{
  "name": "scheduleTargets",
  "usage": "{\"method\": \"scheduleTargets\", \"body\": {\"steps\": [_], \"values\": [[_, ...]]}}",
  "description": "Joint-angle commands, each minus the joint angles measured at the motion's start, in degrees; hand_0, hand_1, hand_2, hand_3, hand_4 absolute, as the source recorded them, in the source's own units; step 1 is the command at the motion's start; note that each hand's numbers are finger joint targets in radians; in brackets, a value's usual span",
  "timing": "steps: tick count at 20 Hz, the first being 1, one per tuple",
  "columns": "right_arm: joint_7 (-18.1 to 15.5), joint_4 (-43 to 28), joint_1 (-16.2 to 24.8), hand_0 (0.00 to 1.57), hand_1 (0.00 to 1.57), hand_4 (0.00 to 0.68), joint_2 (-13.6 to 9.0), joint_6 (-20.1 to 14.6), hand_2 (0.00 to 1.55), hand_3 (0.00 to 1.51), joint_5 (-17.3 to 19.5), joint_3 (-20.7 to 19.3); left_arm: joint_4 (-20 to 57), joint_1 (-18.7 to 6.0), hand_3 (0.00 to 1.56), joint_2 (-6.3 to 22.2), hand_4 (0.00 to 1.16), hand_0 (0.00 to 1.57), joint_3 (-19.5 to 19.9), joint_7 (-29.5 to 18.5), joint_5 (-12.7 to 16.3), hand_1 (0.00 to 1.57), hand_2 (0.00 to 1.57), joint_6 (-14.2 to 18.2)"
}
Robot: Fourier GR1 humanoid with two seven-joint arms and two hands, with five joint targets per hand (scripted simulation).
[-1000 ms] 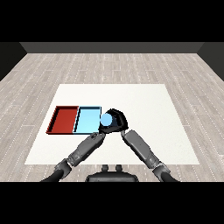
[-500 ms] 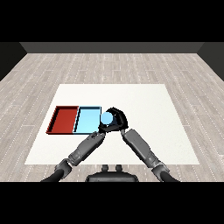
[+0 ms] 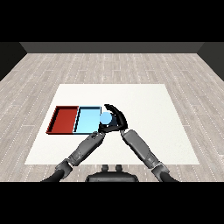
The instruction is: Pick the blue can and put it in the blue box
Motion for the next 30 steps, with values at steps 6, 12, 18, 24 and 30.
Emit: {"method": "scheduleTargets", "body": {"steps": [6, 12, 18, 24, 30], "values": [[-2.51, 1.88, 2.18, 0.0, 0.0, 0.0, 0.35, 2.21, 0.0, 0.0, 2.09, -6.18, 0.59, 1.09, 1.49, -0.56, 1.15, 1.57, -2.64, -4.01, 2.82, 1.57, 1.57, 2.28], [-0.21, -5.91, 3.6, 0.0, 0.0, 0.0, -0.59, 5.87, 0.0, 0.0, -4.77, -12.48, -1.91, 5.23, 1.49, -0.54, 1.14, 1.57, 2.13, -2.36, 0.92, 1.57, 1.57, -0.56], [-0.56, -18.73, 11.51, 0.0, 0.0, 0.0, -4.74, 8.27, 0.0, 0.0, -7.99, -16.67, 3.27, 0.4, 1.48, 1.37, 1.14, 1.57, 9.87, -3.68, -1.05, 1.57, 1.57, -2.78], [2.99, -30.16, 17.78, 0.0, 0.0, 0.0, -10.55, 11.24, 0.0, 0.0, -14.11, -24.48, 1.27, -0.08, 1.48, 6.96, 1.15, 1.57, 11.58, -0.04, -3.76, 1.57, 1.56, -1.21], [0.12, -25.23, 17.75, 0.0, 0.0, 0.0, -8.05, 10.55, 0.0, 0.0, -12.18, -25.48, 7.7, -5.59, 1.48, 10.04, 1.13, 1.57, 16.58, 6.41, -5.42, 1.57, 1.57, -1.46]]}}
